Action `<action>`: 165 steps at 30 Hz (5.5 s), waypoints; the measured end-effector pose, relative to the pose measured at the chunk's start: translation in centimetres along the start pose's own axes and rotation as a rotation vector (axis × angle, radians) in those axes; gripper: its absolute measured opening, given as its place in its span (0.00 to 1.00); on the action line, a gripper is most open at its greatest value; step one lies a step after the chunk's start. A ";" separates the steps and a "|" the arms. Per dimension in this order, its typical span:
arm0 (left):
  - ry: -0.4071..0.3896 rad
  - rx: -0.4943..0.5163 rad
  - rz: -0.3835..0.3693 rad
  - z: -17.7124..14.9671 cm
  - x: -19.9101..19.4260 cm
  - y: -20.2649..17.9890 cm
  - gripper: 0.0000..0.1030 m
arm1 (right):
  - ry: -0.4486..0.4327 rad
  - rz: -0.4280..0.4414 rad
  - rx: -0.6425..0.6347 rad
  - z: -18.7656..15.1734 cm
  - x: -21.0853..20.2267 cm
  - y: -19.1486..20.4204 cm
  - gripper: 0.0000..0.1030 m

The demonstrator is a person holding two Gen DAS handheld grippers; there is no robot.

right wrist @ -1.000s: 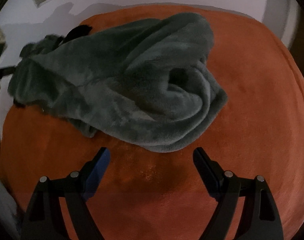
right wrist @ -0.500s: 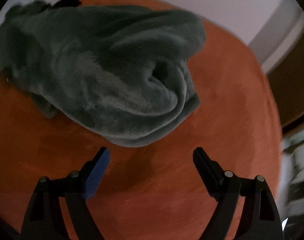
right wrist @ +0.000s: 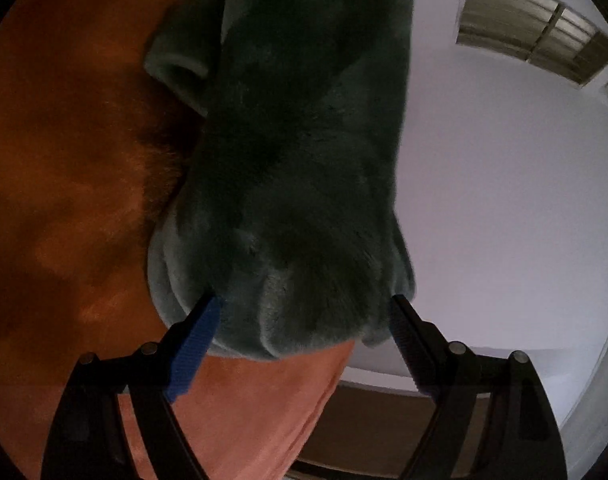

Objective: Fold clothes

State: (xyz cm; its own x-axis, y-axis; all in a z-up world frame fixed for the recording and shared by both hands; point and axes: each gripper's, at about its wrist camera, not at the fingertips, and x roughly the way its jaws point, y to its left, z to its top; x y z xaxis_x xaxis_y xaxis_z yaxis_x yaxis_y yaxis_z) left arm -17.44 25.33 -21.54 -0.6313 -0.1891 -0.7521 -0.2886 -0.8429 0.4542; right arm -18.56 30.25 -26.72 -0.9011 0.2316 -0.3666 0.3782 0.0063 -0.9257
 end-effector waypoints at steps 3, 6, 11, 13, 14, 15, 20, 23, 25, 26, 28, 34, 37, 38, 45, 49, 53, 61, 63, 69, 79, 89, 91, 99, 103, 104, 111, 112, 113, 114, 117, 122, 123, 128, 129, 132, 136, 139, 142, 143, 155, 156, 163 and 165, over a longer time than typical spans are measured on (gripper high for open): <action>-0.018 0.003 -0.009 0.8 0.0 0.4 0.30 | 0.029 0.028 0.050 0.3 0.7 -1.2 0.10; -0.049 -0.002 -0.039 1.7 -1.6 1.5 0.10 | -0.019 -0.018 0.093 -0.4 -0.9 -3.2 0.10; -0.320 -0.084 0.083 5.8 -11.1 7.3 0.09 | -0.077 -0.181 0.269 -2.8 -5.3 -11.4 0.09; -0.427 -0.147 0.129 8.3 -15.7 10.4 0.00 | -0.095 -0.254 0.365 -3.6 -7.0 -15.9 0.09; -0.472 -0.173 0.146 9.4 -17.7 11.7 0.00 | -0.103 -0.291 0.413 -3.9 -7.8 -18.2 0.09; -0.517 -0.198 0.163 10.4 -19.8 13.0 0.00 | -0.109 -0.325 0.460 -4.0 -8.5 -20.4 0.09; -0.677 -0.298 0.201 15.3 -28.6 18.4 0.00 | -0.107 -0.408 0.674 -3.9 -11.6 -29.7 0.09; -0.638 -0.261 0.170 13.7 -29.5 19.0 0.07 | -0.124 -0.440 0.729 -1.6 -14.0 -33.2 0.09; -0.593 -0.241 0.111 11.7 -28.7 18.6 0.63 | -0.135 -0.442 0.758 0.7 -15.8 -35.3 0.09; -0.575 -0.237 0.075 10.7 -28.2 18.2 0.75 | -0.146 -0.431 0.779 1.2 -16.4 -36.1 0.09; -0.544 -0.251 0.012 7.8 -27.1 17.0 0.80 | -0.167 -0.414 0.803 1.9 -16.8 -37.6 0.09; -0.389 -0.326 -0.208 0.5 -22.8 11.8 0.80 | -0.217 -0.369 0.862 4.2 -20.0 -41.3 0.09; -0.334 -0.335 -0.291 -1.3 -21.4 9.0 0.79 | -0.230 -0.350 0.874 3.7 -22.0 -40.7 0.09; -0.322 -0.327 -0.304 -1.6 -21.1 7.8 0.79 | -0.233 -0.349 0.870 3.2 -22.9 -40.2 0.09; -0.364 -0.273 -0.319 0.5 -20.8 4.7 0.78 | -0.220 -0.347 0.906 2.0 -25.7 -40.4 0.09; -0.342 -0.300 -0.252 2.6 -20.8 3.2 0.78 | -0.221 -0.347 0.952 2.6 -26.8 -41.6 0.09; -0.365 -0.313 -0.209 4.4 -19.9 4.3 0.46 | -0.210 -0.359 0.991 1.8 -28.4 -42.5 0.09; -0.526 -0.407 -0.104 4.3 -25.6 13.9 0.08 | -0.121 -0.455 1.083 -2.1 -29.6 -44.3 0.09; -0.569 -0.465 -0.097 5.0 -28.1 17.5 0.08 | -0.098 -0.484 1.121 -3.6 -29.7 -45.1 0.09; -0.650 -0.512 -0.033 7.9 -33.7 22.9 0.08 | -0.102 -0.557 1.112 -5.1 -31.5 -46.8 0.09; -0.768 -0.535 -0.006 12.5 -41.6 29.2 0.08 | -0.146 -0.651 1.124 -7.7 -37.2 -50.9 0.09; -0.847 -0.510 0.079 18.2 -47.2 32.7 0.08 | -0.192 -0.758 1.136 -9.7 -42.2 -58.8 0.09; -0.823 -0.519 0.075 19.5 -46.3 32.6 0.08 | -0.176 -0.771 1.114 -9.4 -41.6 -59.7 0.09; -0.656 -0.467 0.075 23.3 -36.9 28.9 0.08 | -0.088 -0.644 1.121 -10.1 -31.4 -58.3 0.09; -0.517 -0.433 0.054 23.7 -28.0 26.4 0.08 | -0.019 -0.535 1.107 -10.0 -23.8 -54.6 0.09; -0.479 -0.424 0.048 23.7 -25.7 25.6 0.08 | -0.001 -0.509 1.097 -10.1 -22.0 -53.5 0.09; -0.211 -0.314 0.058 22.3 -8.3 18.6 0.08 | 0.139 -0.272 1.006 -8.0 -6.8 -43.3 0.09; -0.180 -0.280 0.072 22.1 -6.5 17.1 0.09 | 0.163 -0.235 1.001 -7.7 -4.7 -42.0 0.09; -0.149 -0.248 0.079 22.0 -4.5 16.2 0.09 | 0.191 -0.199 0.993 -7.5 -2.3 -40.5 0.09; -0.125 -0.232 0.080 21.9 -2.9 15.4 0.09 | 0.219 -0.166 0.987 -7.3 0.0 -39.0 0.09; -0.059 -0.217 0.064 21.7 1.8 13.6 0.09 | 0.276 -0.090 1.007 -6.9 4.7 -35.6 0.09; 0.014 -0.272 0.055 22.2 6.4 13.0 0.09 | 0.308 0.066 1.042 -7.3 9.8 -32.5 0.10; 0.029 -0.270 0.065 22.4 7.0 12.9 0.13 | 0.306 0.097 1.042 -7.3 10.8 -32.2 0.15; 0.137 -0.299 -0.029 24.4 10.9 13.1 0.53 | 0.276 0.310 1.121 -8.4 15.3 -31.3 0.86; 0.136 -0.313 -0.054 24.6 11.2 13.2 0.56 | 0.257 0.345 1.139 -8.8 15.9 -31.2 0.86; 0.129 -0.350 -0.122 25.1 12.2 14.2 0.64 | 0.203 0.394 1.154 -9.6 17.1 -31.0 0.87; 0.147 -0.418 -0.197 24.9 13.6 16.6 0.65 | 0.143 0.388 1.072 -9.3 18.0 -29.2 0.89; 0.160 -0.469 -0.199 24.4 14.1 18.3 0.65 | 0.142 0.377 1.050 -8.8 18.0 -27.6 0.89; 0.176 -0.478 -0.128 24.2 14.3 19.4 0.65 | 0.105 0.392 1.082 -8.8 16.7 -26.8 0.89; 0.175 -0.462 -0.068 24.3 14.2 19.7 0.65 | 0.082 0.397 1.101 -9.1 16.1 -26.8 0.89; 0.099 -0.384 -0.059 21.4 9.5 18.6 0.65 | -0.057 0.395 1.216 -11.7 5.1 -26.8 0.95; 0.093 -0.366 -0.071 20.4 8.8 18.1 0.66 | -0.051 0.400 1.227 -11.4 4.8 -26.8 0.96; 0.099 -0.303 -0.252 10.9 5.4 13.1 0.71 | 0.012 0.522 1.406 -10.7 3.1 -22.1 0.96; 0.122 -0.293 -0.277 8.3 5.1 11.8 0.71 | 0.034 0.573 1.475 -10.7 2.7 -20.1 0.96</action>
State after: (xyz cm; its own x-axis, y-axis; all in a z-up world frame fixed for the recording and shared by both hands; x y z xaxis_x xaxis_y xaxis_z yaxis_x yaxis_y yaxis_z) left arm -30.01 18.57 -16.07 -0.4634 0.0211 -0.8859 -0.2069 -0.9747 0.0850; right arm -26.34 41.20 -8.11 -0.7041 -0.1079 -0.7019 0.1043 -0.9934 0.0481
